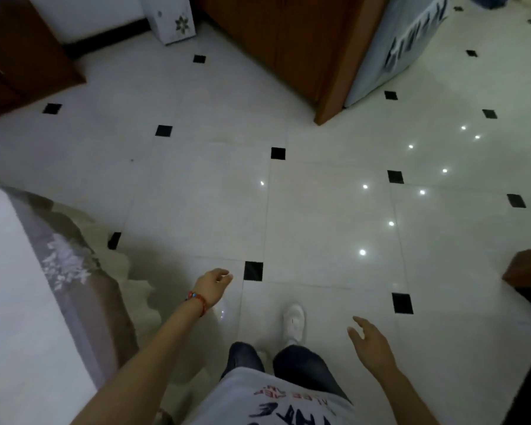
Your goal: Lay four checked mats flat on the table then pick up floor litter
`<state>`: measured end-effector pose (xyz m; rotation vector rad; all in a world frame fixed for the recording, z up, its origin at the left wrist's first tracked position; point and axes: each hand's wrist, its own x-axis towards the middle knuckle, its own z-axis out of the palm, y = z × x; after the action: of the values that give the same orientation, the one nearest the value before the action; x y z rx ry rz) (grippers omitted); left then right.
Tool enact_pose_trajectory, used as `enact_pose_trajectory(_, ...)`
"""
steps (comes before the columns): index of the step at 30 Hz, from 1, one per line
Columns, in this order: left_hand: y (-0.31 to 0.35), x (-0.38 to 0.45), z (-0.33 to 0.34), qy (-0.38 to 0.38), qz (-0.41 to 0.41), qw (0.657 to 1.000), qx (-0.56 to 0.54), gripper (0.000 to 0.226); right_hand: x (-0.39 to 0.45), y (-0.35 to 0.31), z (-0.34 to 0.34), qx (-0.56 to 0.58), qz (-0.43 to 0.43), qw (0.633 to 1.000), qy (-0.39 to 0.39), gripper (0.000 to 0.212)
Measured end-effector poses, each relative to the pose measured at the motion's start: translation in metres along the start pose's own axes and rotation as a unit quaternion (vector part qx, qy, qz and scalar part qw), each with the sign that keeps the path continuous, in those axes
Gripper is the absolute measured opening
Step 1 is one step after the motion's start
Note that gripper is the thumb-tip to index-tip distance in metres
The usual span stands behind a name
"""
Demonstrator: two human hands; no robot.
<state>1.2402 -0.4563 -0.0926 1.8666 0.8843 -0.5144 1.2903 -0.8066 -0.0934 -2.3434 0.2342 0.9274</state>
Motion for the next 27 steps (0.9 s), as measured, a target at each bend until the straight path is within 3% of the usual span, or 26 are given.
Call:
enact_pose_trajectory(6, -0.002, 0.039, -0.018, 0.074, -0.094, 0.987, -0.103, 0.026, 0.120, -0.102, -0.022, -0.073, -0.064, 0.993, -0.070, 0.046)
enact_pose_trajectory(14, 0.007, 0.055, -0.048, 0.202, -0.233, 0.922, -0.234, 0.029, 0.248, -0.297, -0.037, -0.203, -0.184, 0.948, -0.160, 0.043)
enact_pose_trajectory(20, -0.005, 0.072, -0.057, 0.265, -0.296, 0.850, -0.346, 0.020, 0.286, -0.426, 0.026, -0.224, -0.246, 0.919, -0.213, 0.039)
enact_pose_trajectory(27, -0.019, 0.124, -0.113, 0.288, -0.350, 0.781, -0.430, 0.036, 0.311, -0.539, 0.104, -0.287, -0.282, 0.875, -0.270, 0.038)
